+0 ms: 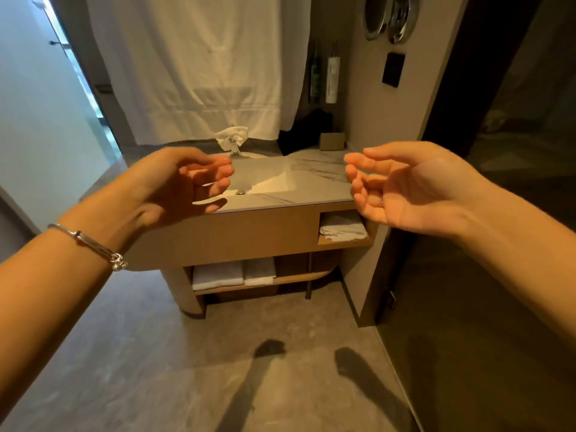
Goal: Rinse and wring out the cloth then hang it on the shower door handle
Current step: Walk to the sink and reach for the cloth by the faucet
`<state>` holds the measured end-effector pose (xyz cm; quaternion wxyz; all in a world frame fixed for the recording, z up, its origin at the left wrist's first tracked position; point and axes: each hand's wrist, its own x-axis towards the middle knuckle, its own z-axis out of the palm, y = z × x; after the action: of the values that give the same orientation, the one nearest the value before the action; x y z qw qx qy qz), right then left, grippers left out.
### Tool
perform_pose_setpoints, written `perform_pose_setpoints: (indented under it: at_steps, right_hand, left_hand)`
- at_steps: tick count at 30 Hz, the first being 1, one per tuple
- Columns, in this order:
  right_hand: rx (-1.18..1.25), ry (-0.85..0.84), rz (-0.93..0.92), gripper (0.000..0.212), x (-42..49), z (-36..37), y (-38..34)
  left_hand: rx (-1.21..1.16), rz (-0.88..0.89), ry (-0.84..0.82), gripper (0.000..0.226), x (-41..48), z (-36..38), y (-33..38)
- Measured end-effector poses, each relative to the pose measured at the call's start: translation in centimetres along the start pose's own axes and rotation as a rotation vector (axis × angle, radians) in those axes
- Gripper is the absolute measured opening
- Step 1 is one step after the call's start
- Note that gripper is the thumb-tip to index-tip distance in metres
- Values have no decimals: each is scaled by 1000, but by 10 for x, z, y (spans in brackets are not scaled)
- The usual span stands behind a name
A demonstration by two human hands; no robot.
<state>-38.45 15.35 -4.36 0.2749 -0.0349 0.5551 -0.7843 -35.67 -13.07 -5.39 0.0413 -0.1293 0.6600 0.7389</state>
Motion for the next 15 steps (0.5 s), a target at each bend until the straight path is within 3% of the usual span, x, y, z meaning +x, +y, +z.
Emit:
perform_pose_setpoints:
  at_steps: [15]
  right_hand:
    - [64,12,66,24,119,-63,-31]
  left_hand:
    - [-180,-153,-174,19,134,32,3]
